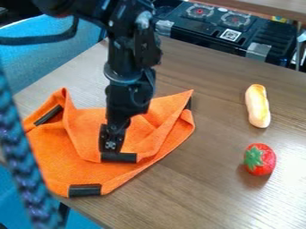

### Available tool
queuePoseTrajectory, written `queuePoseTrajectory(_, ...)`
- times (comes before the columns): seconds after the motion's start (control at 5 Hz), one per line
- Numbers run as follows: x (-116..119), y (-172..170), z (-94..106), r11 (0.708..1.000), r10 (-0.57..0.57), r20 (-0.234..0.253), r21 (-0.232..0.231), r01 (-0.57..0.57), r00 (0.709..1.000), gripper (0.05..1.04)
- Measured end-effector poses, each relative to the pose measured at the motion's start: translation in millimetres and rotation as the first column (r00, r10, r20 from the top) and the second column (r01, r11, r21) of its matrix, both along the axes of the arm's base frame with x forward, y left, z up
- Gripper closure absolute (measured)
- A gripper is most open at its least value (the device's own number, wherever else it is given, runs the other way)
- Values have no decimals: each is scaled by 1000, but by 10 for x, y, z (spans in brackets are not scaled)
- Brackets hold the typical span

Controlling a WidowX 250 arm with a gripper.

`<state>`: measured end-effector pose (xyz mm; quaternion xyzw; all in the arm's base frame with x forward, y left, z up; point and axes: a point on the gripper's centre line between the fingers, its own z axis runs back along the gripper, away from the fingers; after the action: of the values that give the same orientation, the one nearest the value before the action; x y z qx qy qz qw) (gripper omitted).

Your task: Unfold the cloth from top right to bottom left

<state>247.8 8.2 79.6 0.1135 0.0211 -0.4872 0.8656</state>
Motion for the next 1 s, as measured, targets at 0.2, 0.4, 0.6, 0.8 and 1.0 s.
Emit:
queuePoseTrajectory(0.2,-37,-10,-159,999,-18,19,41,18,1000,83)
queuePoseTrajectory(0.4,8,-30,-189,999,-5,45,54,2,999,83)
queuePoseTrajectory(0.6,41,-36,-268,997,7,51,75,-11,999,110)
queuePoseTrajectory(0.8,53,-35,-325,996,34,53,78,-38,998,383)
queuePoseTrajectory(1.0,75,-27,-342,995,44,66,82,-50,997,708)
